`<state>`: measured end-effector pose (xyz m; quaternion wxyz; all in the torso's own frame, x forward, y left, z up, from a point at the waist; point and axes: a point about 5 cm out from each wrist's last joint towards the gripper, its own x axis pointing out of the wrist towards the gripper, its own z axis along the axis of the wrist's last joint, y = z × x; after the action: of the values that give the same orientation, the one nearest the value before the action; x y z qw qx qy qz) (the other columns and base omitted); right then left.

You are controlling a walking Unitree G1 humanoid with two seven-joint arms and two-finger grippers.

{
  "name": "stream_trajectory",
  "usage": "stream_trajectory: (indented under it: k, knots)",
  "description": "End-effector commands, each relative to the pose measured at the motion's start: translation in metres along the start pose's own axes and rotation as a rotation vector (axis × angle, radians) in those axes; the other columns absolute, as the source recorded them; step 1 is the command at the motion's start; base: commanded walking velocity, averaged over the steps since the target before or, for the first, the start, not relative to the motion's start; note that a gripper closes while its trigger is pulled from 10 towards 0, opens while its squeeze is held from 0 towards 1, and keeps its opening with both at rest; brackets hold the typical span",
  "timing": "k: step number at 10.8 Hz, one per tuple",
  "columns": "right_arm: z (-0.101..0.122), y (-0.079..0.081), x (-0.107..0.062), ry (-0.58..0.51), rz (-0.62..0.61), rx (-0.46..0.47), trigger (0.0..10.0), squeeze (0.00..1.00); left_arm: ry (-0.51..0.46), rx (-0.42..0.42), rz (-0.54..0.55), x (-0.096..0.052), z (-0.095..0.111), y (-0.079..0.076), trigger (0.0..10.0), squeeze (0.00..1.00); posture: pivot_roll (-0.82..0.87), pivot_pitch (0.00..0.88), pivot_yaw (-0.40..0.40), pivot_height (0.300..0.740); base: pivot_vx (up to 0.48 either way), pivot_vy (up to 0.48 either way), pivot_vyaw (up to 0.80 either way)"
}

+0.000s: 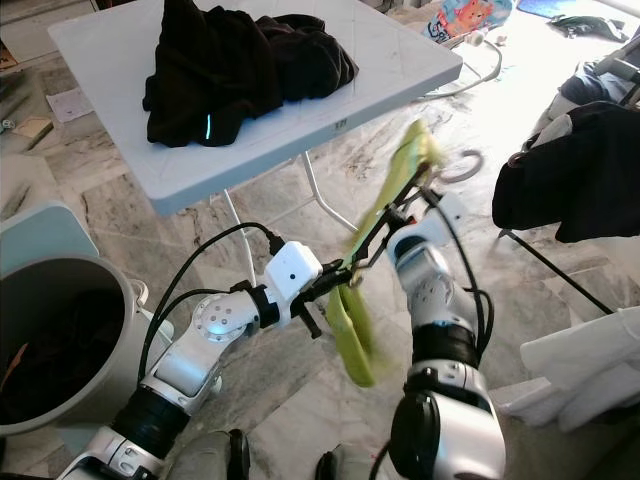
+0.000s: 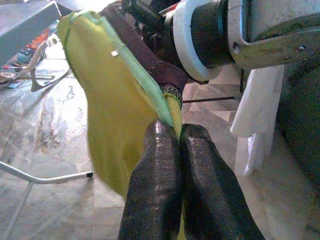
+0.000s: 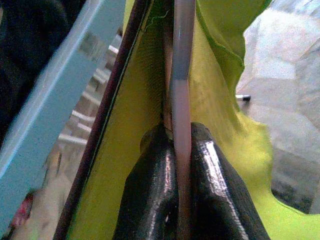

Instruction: Hang hanger

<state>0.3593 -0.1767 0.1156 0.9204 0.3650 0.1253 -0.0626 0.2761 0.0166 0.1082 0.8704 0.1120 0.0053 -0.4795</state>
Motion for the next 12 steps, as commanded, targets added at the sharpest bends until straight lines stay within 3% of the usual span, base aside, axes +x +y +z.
stream_trajectory:
  k: [1,3,5,6,8,12]
  knots:
    - [0.029,0.0,0.001,-0.13,-0.012,0.005,10.0,0.0,0.021,0.014,-0.017,-0.004,-0.005,-0.003,10.0,0.0,-0.06,0.069,-0.034,0.74,0.0,0.0,0.0]
    - [0.051,-0.003,-0.002,-0.233,-0.023,-0.125,10.0,0.0,0.034,0.008,0.012,-0.006,-0.008,-0.002,10.0,0.0,-0.06,0.066,-0.037,0.74,0.0,0.0,0.0]
    - [0.055,0.002,-0.003,-0.263,0.034,-0.231,10.0,0.0,0.036,0.0,0.013,-0.005,-0.01,-0.004,10.0,0.0,-0.06,0.066,-0.037,0.74,0.0,0.0,0.0]
    - [0.052,0.021,-0.007,-0.305,0.172,-0.36,10.0,0.0,0.045,-0.002,0.02,-0.004,-0.013,-0.004,10.0,0.0,-0.06,0.059,-0.041,0.74,0.0,0.0,0.0]
    - [0.053,0.043,-0.014,-0.386,0.32,-0.431,10.0,0.0,0.071,0.001,0.041,-0.002,-0.018,-0.003,10.0,0.0,-0.06,0.055,-0.044,0.74,0.0,0.0,0.0]
    - [0.05,0.053,-0.023,-0.411,0.425,-0.512,10.0,0.0,0.088,-0.006,0.057,-0.002,-0.023,-0.003,10.0,0.0,-0.06,0.052,-0.051,0.74,0.0,0.0,0.0]
